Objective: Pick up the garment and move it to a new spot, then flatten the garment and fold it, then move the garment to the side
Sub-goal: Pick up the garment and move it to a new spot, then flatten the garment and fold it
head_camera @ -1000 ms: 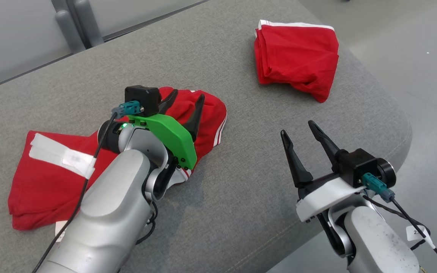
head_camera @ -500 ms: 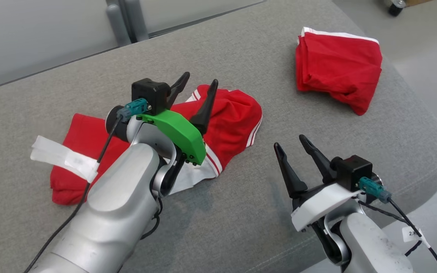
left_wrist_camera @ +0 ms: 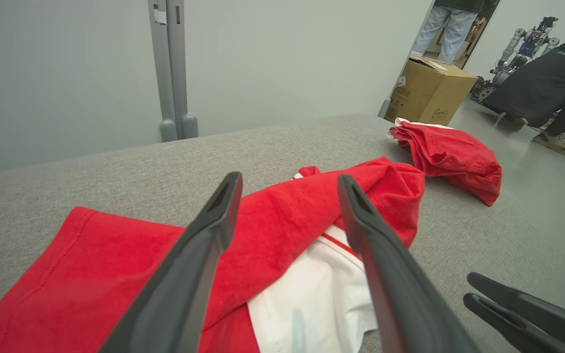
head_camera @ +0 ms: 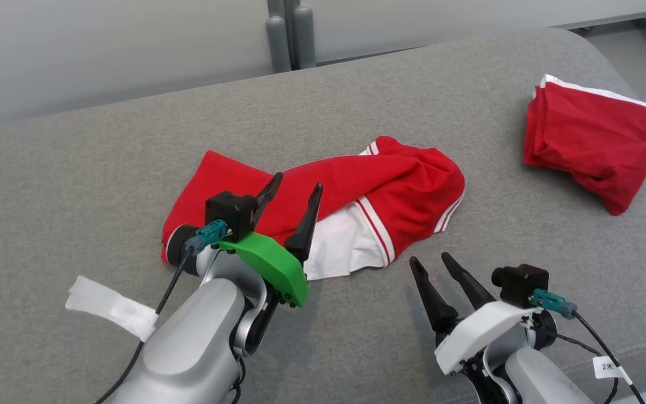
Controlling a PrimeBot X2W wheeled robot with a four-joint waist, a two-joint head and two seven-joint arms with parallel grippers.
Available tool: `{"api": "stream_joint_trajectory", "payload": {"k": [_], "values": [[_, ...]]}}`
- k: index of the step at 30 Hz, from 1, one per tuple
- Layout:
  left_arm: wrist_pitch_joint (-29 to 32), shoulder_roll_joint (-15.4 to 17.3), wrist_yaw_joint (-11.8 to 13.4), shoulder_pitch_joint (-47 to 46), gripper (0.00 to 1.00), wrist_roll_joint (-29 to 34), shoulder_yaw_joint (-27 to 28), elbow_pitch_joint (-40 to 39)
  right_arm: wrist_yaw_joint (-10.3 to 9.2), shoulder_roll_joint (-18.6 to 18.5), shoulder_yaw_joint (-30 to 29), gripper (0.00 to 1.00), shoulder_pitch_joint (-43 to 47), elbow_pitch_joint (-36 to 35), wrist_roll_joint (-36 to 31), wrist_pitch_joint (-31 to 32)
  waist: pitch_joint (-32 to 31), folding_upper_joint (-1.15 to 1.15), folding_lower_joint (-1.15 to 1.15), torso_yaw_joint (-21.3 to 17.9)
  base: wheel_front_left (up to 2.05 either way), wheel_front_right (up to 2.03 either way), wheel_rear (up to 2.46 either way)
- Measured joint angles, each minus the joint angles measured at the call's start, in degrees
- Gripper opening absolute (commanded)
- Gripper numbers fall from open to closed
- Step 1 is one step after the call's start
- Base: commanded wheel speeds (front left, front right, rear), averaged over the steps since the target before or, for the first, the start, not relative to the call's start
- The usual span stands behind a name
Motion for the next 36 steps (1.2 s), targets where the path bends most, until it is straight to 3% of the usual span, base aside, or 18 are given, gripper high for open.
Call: {"api": "stream_joint_trajectory", "payload": {"k": [14, 21, 36], "values": [[-0.93, 0.27, 1.54, 7.67, 1.0, -1.99, 2.91, -5.68, 1.26, 0.04, -0.01, 1.0, 1.84, 3.92, 10.81, 0.73, -2.16, 0.0, 0.0, 10.7, 0.0, 0.0, 0.0], [-0.98, 0.75, 1.82, 9.08, 1.0, -1.85, 4.0, -8.56, 1.26, 0.08, 1.64, 1.0, 1.15, 7.03, 12.46, 1.02, -2.28, 0.0, 0.0, 15.83, 0.0, 0.0, 0.0], [-0.99, 1.67, 2.22, 11.59, 1.0, -0.4, 5.14, -13.34, -0.67, 0.01, 1.45, 1.0, -3.63, 13.01, 15.95, 0.75, -0.41, 0.0, 0.0, 22.74, 0.0, 0.0, 0.0]]}}
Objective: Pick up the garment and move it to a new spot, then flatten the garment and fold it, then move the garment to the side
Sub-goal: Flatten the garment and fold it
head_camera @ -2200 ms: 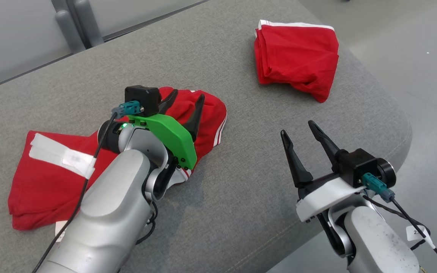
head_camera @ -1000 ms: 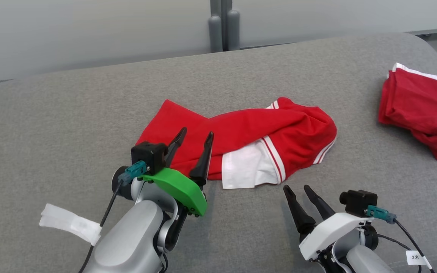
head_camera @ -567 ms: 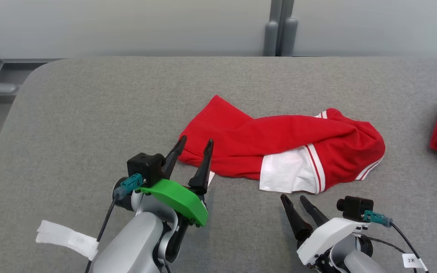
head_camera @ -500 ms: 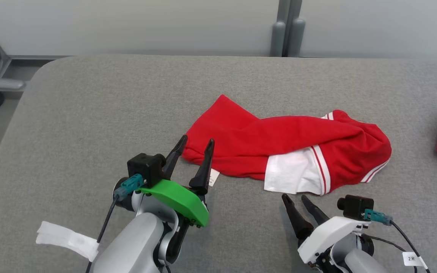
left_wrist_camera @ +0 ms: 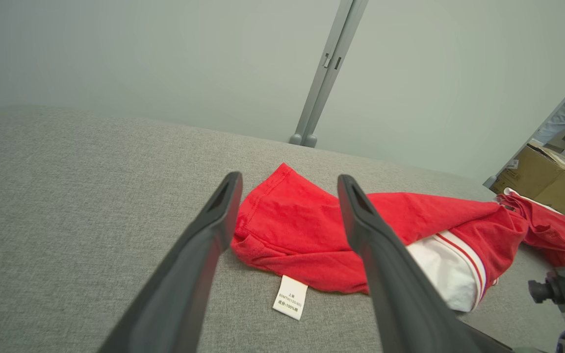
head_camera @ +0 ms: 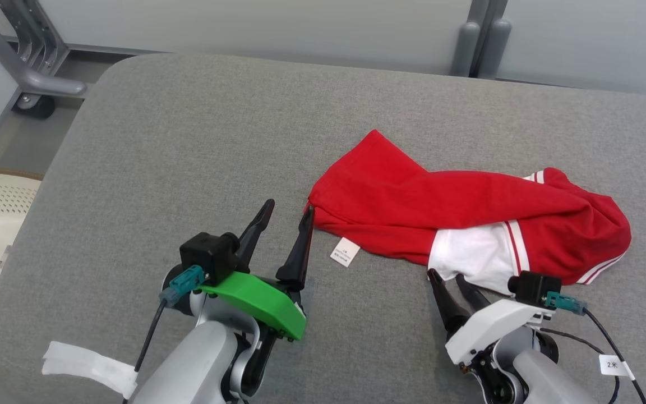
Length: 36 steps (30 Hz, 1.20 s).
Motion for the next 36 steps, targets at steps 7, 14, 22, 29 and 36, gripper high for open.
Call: {"api": "stream_joint_trajectory", "payload": {"k": [7, 14, 22, 29, 36], "values": [[0.0, 0.43, 0.02, 0.51, 1.0, 0.18, 0.79, -1.55, -0.14, -0.22, 0.11, 0.58, -2.68, 1.34, 2.09, -0.87, 1.54, 0.0, 0.0, 1.52, 0.0, 0.0, 0.0], [0.0, 0.86, 0.1, 1.51, 1.0, 0.51, 1.75, -2.53, -0.7, -0.43, 3.25, 0.0, -5.76, 4.14, -0.6, -1.07, 2.25, 0.0, 0.0, 2.16, 0.0, 0.0, 0.0], [-0.01, 1.36, 0.55, 2.69, 1.0, 0.99, 3.87, -3.65, -0.59, -0.27, 6.17, 0.0, -6.1, 5.31, -4.2, -1.59, 1.61, 0.0, 0.0, 0.82, 0.0, 0.0, 0.0], [-0.01, 1.77, 0.58, 4.36, 1.0, 1.0, 4.8, -4.47, -0.54, -0.62, 5.58, 0.0, -2.99, 2.48, -5.19, -2.59, 0.68, 0.0, 0.0, -1.8, 0.0, 0.0, 0.0], [-0.01, 2.57, 0.59, 5.94, 1.0, 1.02, 5.56, -4.81, -0.56, -3.67, 2.3, 0.0, -1.48, -2.1, -5.15, -2.85, -0.5, 0.0, 0.0, -5.38, 0.0, 0.0, 0.0]]}}
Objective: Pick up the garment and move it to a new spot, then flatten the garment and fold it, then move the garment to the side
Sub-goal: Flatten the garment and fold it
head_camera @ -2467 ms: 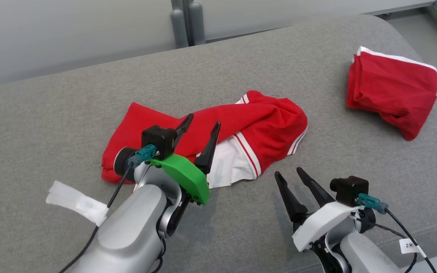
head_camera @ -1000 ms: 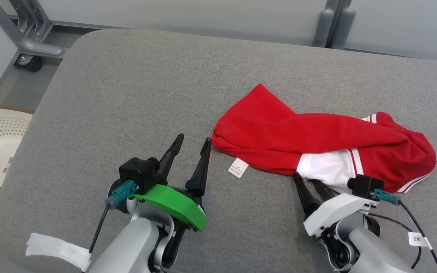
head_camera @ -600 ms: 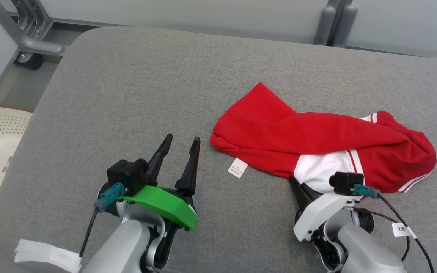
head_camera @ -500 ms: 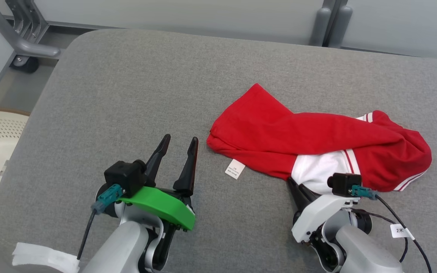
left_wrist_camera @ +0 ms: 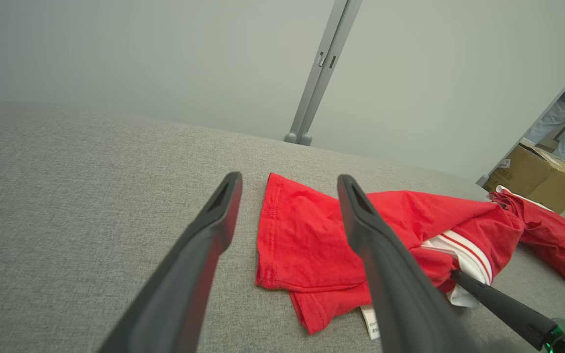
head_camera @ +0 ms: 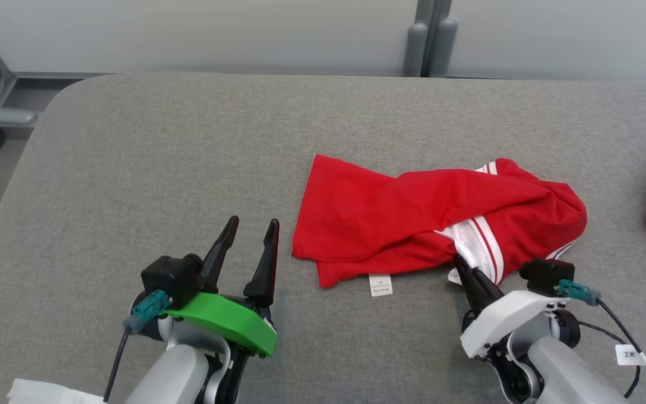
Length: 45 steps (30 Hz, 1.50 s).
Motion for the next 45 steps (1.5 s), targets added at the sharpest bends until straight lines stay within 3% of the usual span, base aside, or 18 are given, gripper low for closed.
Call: {"api": "stream_joint_trajectory", "payload": {"k": [7, 14, 15, 16, 17, 18, 34, 45], "values": [[0.0, -0.04, 0.44, 1.88, 1.0, 0.0, -0.01, -0.1, 0.01, -3.7, -1.96, 0.0, 3.2, -2.65, 0.23, -0.24, -1.56, 0.0, 0.0, -4.26, 0.0, 0.0, 0.0], [0.0, -0.22, 0.44, 2.05, 1.0, 0.42, -0.89, -0.77, 0.01, -3.74, -1.64, 0.0, 6.14, -2.8, 1.29, -0.24, -2.44, 0.0, 0.0, -6.97, 0.0, 0.0, 0.0], [0.0, -0.31, 0.44, 2.06, 1.0, 0.49, -0.91, -0.97, 0.0, -3.92, -1.75, 0.11, 6.45, -3.03, 1.27, -0.24, -2.51, 0.0, 0.0, -7.13, 0.0, 0.0, 0.0], [0.0, -0.31, 0.44, 2.06, 1.0, 0.49, -0.88, -1.08, 0.0, -4.11, -1.78, 0.31, 6.71, -3.32, 1.26, -0.24, -2.54, 0.0, 0.0, -7.25, 0.0, 0.0, 0.0], [0.0, -0.29, 0.44, 2.07, 1.0, 0.49, -0.76, -1.1, 0.01, -4.22, -1.76, 0.58, 6.87, -3.54, 1.26, -0.24, -2.56, 0.0, 0.0, -7.37, 0.0, 0.0, 0.0], [0.0, -0.26, 0.44, 2.16, 1.0, 0.49, -0.55, -1.12, 0.01, -4.25, -1.7, 1.0, 6.94, -3.76, 1.24, -0.24, -2.57, 0.0, 0.0, -7.54, 0.0, 0.0, 0.0], [0.0, -0.22, 0.52, 3.52, 1.0, 0.85, -0.29, -1.69, -0.04, -5.2, -2.38, 1.0, 8.35, -7.22, 1.23, -0.25, -1.94, 0.0, 0.0, -11.2, 0.0, 0.0, 0.0], [0.1, -0.44, 0.52, 3.51, 1.0, 1.18, -1.09, -1.71, -0.12, -5.67, -1.48, 1.0, 8.45, -7.33, -0.27, -0.25, -1.11, 0.0, 0.0, -10.53, 0.0, 0.0, 0.0]]}}
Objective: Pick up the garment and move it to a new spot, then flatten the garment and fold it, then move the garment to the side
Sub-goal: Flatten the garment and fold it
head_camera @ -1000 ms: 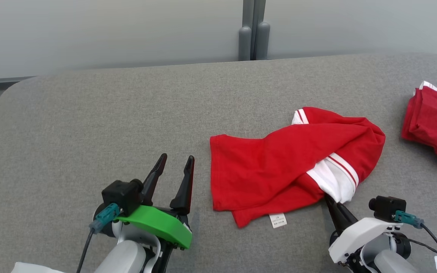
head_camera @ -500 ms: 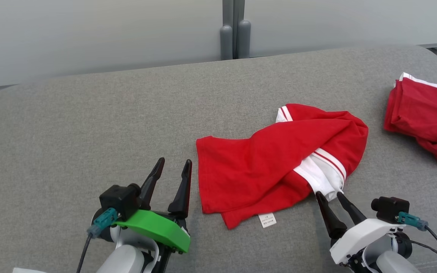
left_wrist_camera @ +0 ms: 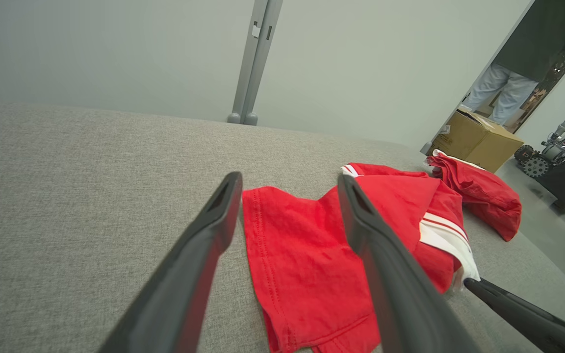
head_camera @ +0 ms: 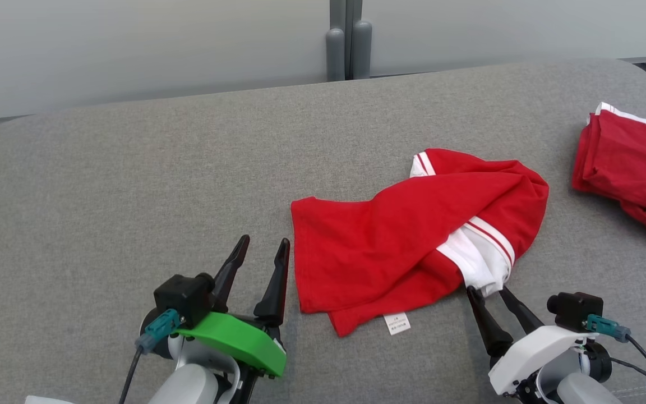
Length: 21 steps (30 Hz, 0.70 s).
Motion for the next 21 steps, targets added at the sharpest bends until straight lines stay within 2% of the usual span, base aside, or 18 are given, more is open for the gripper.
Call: {"api": "stream_joint_trajectory", "payload": {"k": [4, 5, 6, 9, 11, 17, 21], "values": [[0.0, 0.01, 0.0, 0.0, 1.0, 0.0, 0.13, 0.0, -0.01, 0.19, 0.23, 1.0, -0.01, 0.45, -0.22, 0.0, 0.07, 0.0, 0.0, 0.25, 0.0, 0.0, 0.0], [0.0, 0.01, 0.0, 0.0, 1.0, 0.0, 0.14, 0.01, -0.01, 0.23, 0.23, 0.71, -0.03, 0.6, -0.22, 0.0, 0.06, 0.0, 0.0, 0.31, 0.0, 0.0, 0.0], [0.0, 0.01, 0.0, 0.0, 1.0, 0.0, 0.15, 0.02, -0.02, 0.27, 0.21, 0.48, -0.04, 0.76, -0.22, 0.0, 0.05, 0.0, 0.0, 0.38, 0.0, 0.0, 0.0], [0.0, 0.01, 0.0, 0.0, 1.0, 0.0, 0.15, 0.03, -0.49, 0.42, -0.08, 0.25, -0.1, 1.21, -0.22, 0.0, -0.02, 0.0, 0.0, 0.57, 0.0, 0.0, 0.0], [0.0, 0.01, 0.0, 0.0, 1.0, 0.0, 0.22, 0.08, -0.51, 0.41, -0.37, 0.0, -0.14, 1.37, -0.22, 0.0, -0.1, 0.0, 0.0, 0.66, 0.0, 0.0, 0.0], [0.0, 0.04, 0.0, 0.01, 1.0, 0.0, 0.64, 0.18, -0.55, 0.35, -1.69, 0.0, -0.34, 1.56, -0.26, 0.0, -0.47, 0.0, 0.0, 0.58, 0.0, 0.0, 0.0], [0.0, 0.07, 0.01, 0.08, 1.0, 0.0, 0.99, 0.29, -1.25, -0.04, -4.11, 0.0, -0.41, -0.47, -0.34, -0.01, -0.8, 0.0, 0.0, 0.28, 0.0, 0.0, 0.0]]}}
